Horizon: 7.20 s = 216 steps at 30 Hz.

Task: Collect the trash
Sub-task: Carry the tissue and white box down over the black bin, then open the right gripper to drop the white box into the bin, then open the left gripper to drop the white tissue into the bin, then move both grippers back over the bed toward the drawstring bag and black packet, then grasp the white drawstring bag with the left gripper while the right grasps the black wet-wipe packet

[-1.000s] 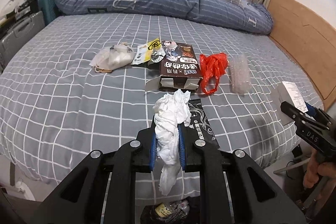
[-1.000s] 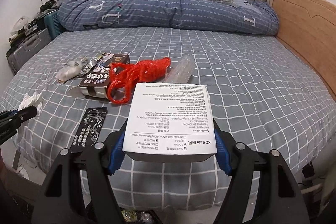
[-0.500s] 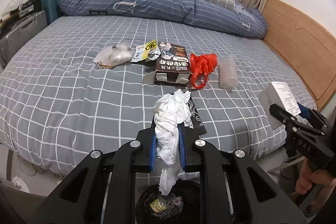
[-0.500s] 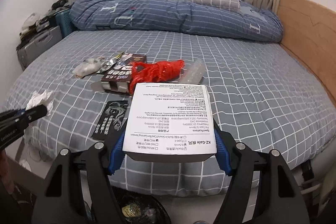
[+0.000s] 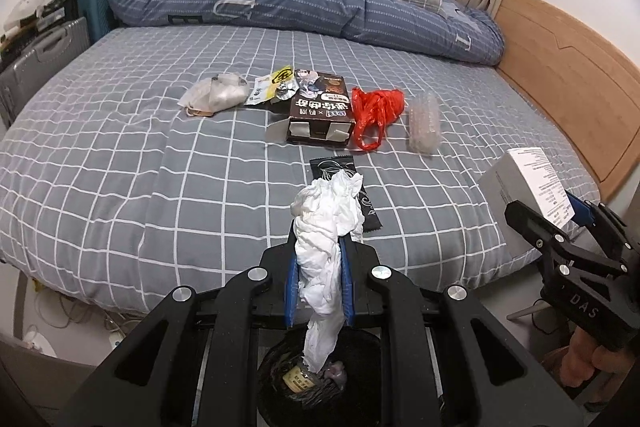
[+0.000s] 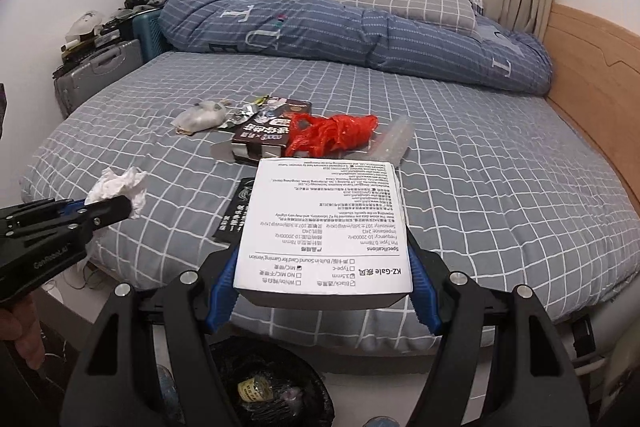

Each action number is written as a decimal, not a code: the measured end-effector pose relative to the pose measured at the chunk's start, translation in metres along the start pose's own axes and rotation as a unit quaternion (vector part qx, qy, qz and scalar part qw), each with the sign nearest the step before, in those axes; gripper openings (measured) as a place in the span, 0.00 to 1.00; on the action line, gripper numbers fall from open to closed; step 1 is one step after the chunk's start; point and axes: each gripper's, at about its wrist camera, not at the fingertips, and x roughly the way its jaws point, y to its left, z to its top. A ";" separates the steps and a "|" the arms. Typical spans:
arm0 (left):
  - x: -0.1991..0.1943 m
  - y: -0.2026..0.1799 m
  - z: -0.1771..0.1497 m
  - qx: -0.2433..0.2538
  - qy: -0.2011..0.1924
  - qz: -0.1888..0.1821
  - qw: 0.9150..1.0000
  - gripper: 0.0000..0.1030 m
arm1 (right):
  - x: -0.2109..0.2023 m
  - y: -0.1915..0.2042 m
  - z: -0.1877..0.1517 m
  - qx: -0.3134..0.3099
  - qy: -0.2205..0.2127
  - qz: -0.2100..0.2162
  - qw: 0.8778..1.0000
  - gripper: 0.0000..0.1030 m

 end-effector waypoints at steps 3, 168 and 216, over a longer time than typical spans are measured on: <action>-0.004 -0.002 -0.003 0.000 0.002 -0.003 1.000 0.16 | -0.006 0.004 -0.004 0.002 0.000 0.004 1.000 0.65; 0.018 0.071 0.018 -0.045 -0.020 0.116 0.992 0.94 | 0.029 0.031 -0.004 0.041 0.029 -0.003 0.999 0.93; 0.247 0.148 0.194 -0.020 0.022 0.115 0.993 0.93 | 0.210 0.077 0.023 0.035 0.160 0.039 0.986 0.62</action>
